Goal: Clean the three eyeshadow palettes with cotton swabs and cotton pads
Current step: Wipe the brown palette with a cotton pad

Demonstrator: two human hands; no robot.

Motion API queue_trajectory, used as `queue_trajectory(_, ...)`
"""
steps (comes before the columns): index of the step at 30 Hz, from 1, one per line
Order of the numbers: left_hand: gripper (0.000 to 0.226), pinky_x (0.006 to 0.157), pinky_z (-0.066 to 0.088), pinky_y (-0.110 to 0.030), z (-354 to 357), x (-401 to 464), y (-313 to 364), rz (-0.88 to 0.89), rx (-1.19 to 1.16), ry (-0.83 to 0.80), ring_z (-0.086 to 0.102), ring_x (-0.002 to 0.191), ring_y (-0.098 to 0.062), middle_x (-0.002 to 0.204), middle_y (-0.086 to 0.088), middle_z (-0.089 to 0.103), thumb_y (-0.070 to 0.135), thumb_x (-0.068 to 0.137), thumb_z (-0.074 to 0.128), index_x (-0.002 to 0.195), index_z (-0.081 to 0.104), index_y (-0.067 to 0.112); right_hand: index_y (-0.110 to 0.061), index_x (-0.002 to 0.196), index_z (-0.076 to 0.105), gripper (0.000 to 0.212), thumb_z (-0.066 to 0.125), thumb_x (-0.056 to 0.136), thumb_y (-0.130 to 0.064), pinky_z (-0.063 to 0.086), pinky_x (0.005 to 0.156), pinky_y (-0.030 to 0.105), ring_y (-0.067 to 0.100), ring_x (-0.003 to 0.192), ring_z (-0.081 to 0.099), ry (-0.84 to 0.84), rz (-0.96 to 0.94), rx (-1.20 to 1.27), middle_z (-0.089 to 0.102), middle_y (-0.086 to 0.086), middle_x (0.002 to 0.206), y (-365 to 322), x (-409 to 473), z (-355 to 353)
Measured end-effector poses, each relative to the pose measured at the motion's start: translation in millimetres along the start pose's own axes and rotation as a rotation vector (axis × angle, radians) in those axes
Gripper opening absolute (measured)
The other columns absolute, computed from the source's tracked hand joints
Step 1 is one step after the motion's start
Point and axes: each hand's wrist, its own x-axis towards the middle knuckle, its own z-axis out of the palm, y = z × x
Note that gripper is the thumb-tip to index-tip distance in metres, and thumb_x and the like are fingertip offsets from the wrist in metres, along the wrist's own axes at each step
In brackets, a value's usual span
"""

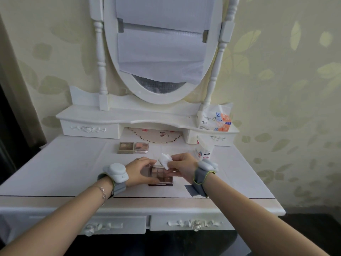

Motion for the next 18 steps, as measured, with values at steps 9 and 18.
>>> queue_trajectory(9,0.128,0.099,0.029,-0.017,3,5,-1,0.013,0.009,0.016,0.041,0.114,-0.004,0.117,0.015,0.046,0.099,0.023,0.042,0.127,0.051,0.026,0.014,0.106,0.061,0.024,0.049,0.085,0.011,0.053,0.050,0.015,0.005,0.044,0.059,0.015,-0.033,0.050,0.056,0.010,0.067,8,-1,-1)
queue_trajectory(18,0.142,0.105,0.025,-0.017,3,-3,-10,-0.013,-0.110,0.004,0.039,0.122,-0.004,0.125,0.013,0.045,0.091,0.022,0.058,0.142,0.026,0.023,-0.004,0.083,0.064,0.018,0.052,0.085,0.010,0.054,0.053,0.022,0.013,0.049,0.061,-0.028,0.011,0.304,0.060,0.005,0.058,5,-2,-9)
